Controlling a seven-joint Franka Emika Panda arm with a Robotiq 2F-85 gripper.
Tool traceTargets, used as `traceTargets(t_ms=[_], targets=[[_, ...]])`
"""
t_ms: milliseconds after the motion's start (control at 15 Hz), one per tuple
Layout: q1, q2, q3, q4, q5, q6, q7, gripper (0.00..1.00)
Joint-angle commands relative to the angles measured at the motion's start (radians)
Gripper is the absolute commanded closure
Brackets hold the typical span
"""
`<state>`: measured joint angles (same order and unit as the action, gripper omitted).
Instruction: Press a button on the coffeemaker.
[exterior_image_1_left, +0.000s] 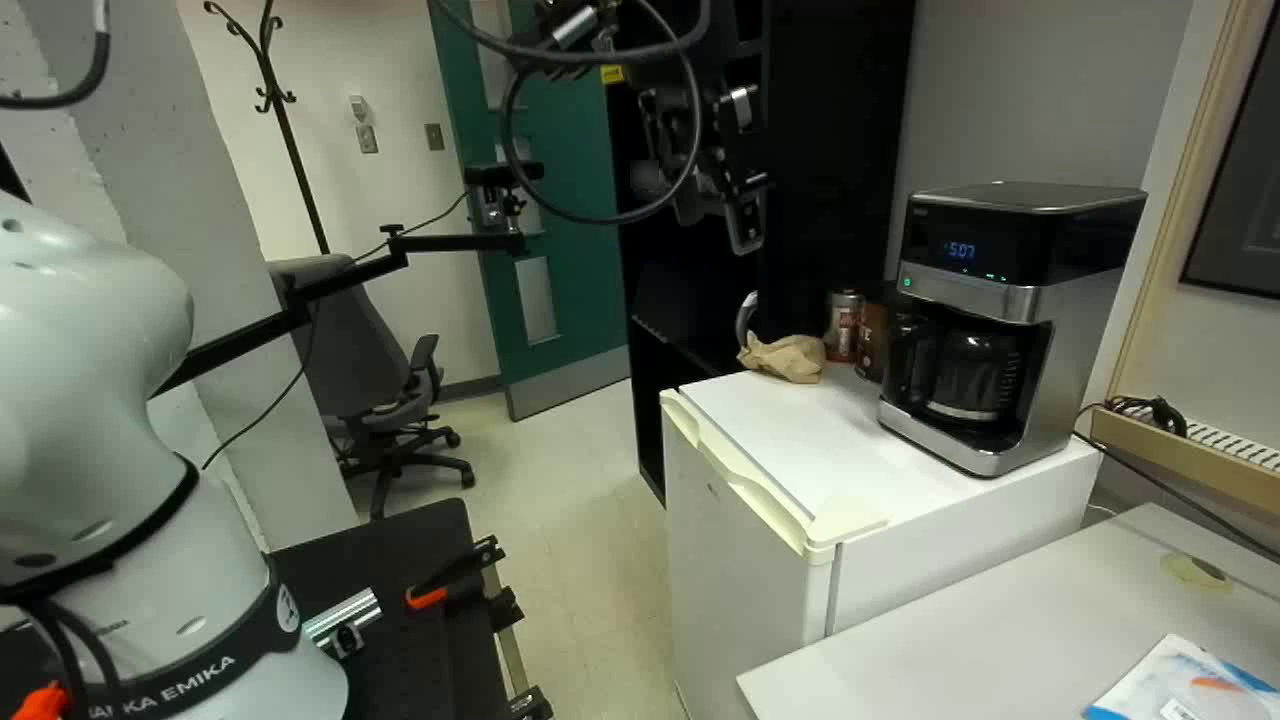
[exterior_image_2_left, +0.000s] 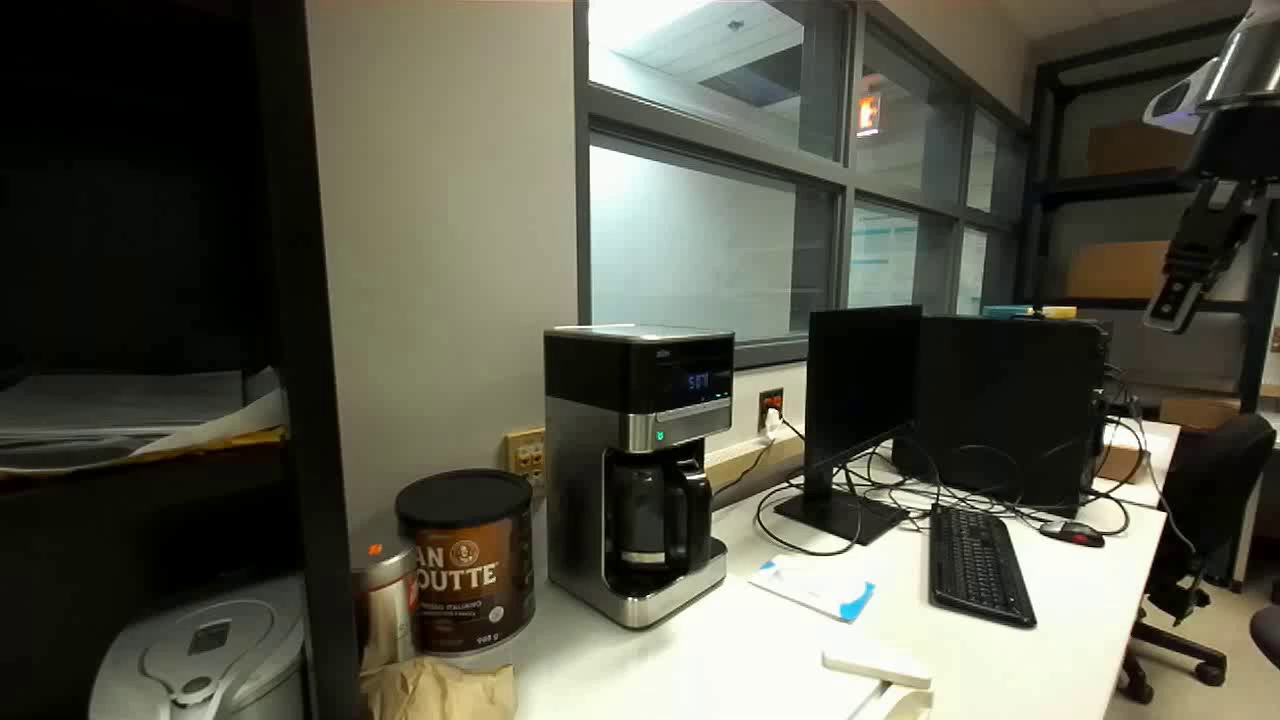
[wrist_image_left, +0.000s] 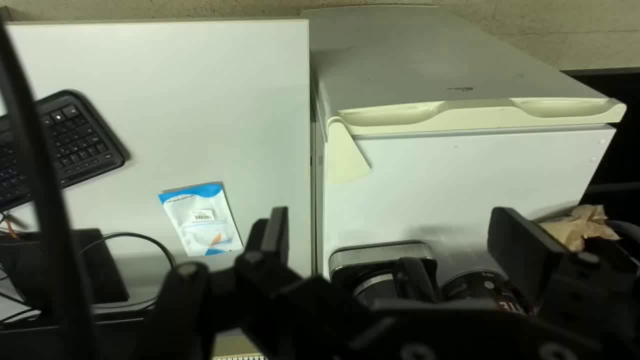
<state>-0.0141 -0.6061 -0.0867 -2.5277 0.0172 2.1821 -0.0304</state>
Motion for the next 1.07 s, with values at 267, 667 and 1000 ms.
traceTargets(t_ms=[267, 667, 1000], targets=[[-0.010, 0.001, 0.008, 0.001, 0.007, -0.002, -0.006, 0.00], [-0.013, 0.107, 0.060, 0.056, -0.083, -0.011, -0.005, 0.00], [-0.036, 0.283, 0.145, 0.177, -0.327, -0.002, 0.017, 0.26]])
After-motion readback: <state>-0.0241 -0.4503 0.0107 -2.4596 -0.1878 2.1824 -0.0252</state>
